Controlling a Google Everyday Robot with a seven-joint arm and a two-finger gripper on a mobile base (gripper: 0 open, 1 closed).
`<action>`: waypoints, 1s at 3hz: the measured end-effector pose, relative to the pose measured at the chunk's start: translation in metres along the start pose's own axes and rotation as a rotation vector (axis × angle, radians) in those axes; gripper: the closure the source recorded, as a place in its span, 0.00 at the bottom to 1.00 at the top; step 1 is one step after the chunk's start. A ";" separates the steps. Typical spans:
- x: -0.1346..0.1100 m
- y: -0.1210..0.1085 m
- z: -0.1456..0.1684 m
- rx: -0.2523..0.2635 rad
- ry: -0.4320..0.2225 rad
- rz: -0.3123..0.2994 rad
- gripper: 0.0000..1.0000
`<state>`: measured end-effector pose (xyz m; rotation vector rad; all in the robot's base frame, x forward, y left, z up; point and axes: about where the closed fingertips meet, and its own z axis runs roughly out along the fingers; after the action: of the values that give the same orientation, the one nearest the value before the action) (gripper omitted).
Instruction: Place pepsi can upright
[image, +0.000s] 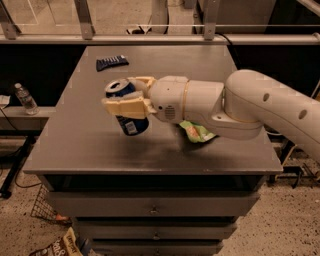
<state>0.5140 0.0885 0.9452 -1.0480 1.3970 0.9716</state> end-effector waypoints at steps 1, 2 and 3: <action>0.015 0.003 0.011 0.087 -0.018 0.046 1.00; 0.032 0.003 0.012 0.187 -0.009 0.050 1.00; 0.044 0.000 0.008 0.268 -0.009 0.032 1.00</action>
Offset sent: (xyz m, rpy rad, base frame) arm 0.0029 -0.0006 -0.0584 -0.0008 0.0270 -0.3397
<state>0.5149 0.0924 0.9005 -0.8223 1.4937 0.7848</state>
